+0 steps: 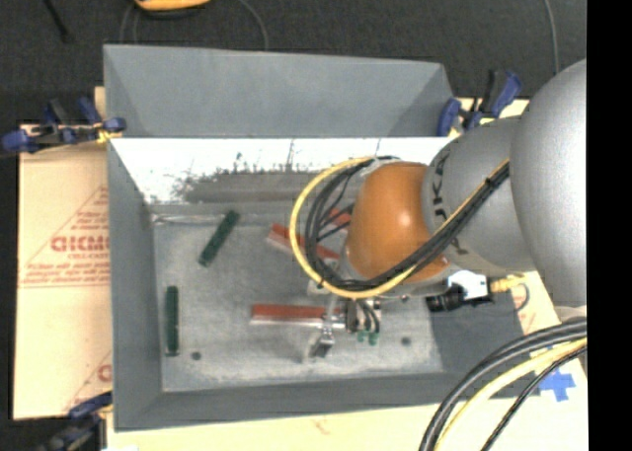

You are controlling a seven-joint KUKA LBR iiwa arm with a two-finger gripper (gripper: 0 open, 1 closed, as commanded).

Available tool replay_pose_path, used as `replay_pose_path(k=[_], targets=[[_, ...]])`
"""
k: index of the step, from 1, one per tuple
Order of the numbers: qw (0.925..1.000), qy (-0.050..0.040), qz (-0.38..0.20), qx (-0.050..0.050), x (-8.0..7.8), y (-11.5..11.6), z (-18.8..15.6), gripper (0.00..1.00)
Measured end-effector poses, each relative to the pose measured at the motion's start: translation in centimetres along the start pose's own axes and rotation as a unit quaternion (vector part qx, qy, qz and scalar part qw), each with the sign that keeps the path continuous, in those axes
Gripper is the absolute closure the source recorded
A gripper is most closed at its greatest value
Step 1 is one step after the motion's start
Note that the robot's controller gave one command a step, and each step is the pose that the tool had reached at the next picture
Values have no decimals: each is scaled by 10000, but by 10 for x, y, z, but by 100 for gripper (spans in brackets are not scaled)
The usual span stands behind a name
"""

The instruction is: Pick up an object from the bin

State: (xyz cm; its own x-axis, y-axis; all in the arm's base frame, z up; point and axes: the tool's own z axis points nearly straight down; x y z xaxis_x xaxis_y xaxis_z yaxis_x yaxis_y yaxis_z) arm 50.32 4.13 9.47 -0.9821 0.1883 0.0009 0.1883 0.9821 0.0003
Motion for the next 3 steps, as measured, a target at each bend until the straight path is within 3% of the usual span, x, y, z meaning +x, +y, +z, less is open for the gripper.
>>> replay_pose_path(k=[1, 2, 3], targets=[[10000, 1, 13, 0, 20, 7, -5, 0], [10000, 6, 69, 0, 8, 16, 19, 0], [9999, 83, -151, 13, -22, 25, 16, 100]])
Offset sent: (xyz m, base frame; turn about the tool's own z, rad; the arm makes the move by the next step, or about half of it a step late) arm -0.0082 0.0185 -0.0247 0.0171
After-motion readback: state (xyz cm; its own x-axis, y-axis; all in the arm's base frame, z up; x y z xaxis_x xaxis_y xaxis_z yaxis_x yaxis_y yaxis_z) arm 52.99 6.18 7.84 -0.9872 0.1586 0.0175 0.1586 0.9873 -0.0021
